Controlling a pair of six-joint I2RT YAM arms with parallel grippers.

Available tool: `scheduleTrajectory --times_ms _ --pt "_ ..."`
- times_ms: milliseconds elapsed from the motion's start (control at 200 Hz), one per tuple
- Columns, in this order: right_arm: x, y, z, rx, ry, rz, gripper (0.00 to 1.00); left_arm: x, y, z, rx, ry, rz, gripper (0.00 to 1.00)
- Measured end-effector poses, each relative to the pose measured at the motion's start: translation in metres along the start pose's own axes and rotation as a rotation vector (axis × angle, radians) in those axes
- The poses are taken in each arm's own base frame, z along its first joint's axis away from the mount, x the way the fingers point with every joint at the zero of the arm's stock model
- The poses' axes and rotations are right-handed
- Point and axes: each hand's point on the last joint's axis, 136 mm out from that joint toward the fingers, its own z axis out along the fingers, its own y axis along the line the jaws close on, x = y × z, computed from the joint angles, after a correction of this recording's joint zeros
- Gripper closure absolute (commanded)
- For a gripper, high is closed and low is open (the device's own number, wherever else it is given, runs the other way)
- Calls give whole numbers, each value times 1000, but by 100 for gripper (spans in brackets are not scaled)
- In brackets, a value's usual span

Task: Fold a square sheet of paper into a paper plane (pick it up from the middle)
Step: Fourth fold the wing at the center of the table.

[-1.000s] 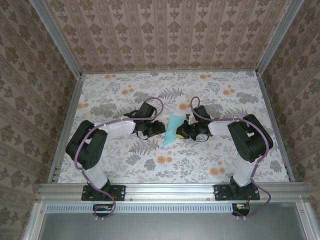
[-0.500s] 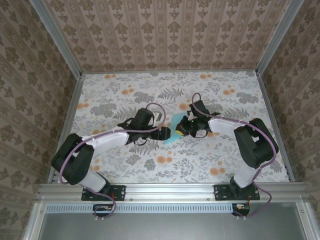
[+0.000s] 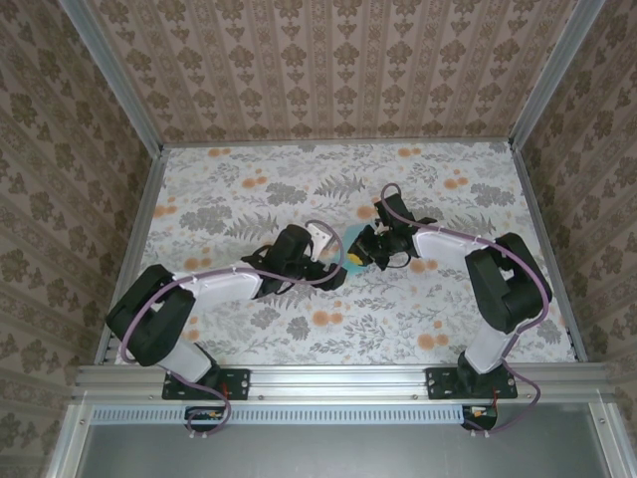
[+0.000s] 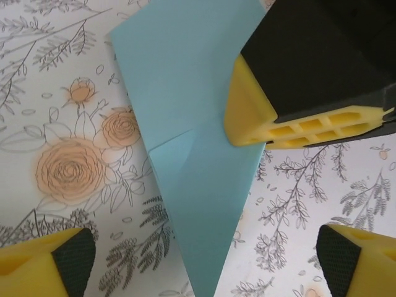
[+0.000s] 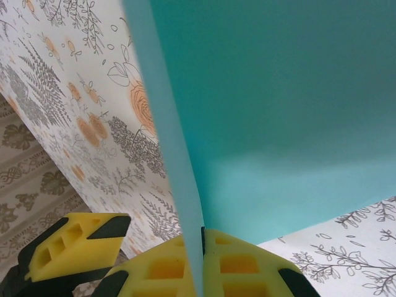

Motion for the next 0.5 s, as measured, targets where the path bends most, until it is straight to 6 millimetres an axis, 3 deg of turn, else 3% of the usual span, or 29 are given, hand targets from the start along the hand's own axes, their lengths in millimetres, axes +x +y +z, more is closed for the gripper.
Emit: scheduleTrajectory --times_ms 230,500 --pt "-3 2 4 9 5 26 100 13 5 15 6 -57 157 26" --pt "-2 -9 11 42 23 50 100 5 3 31 28 -129 267 48"
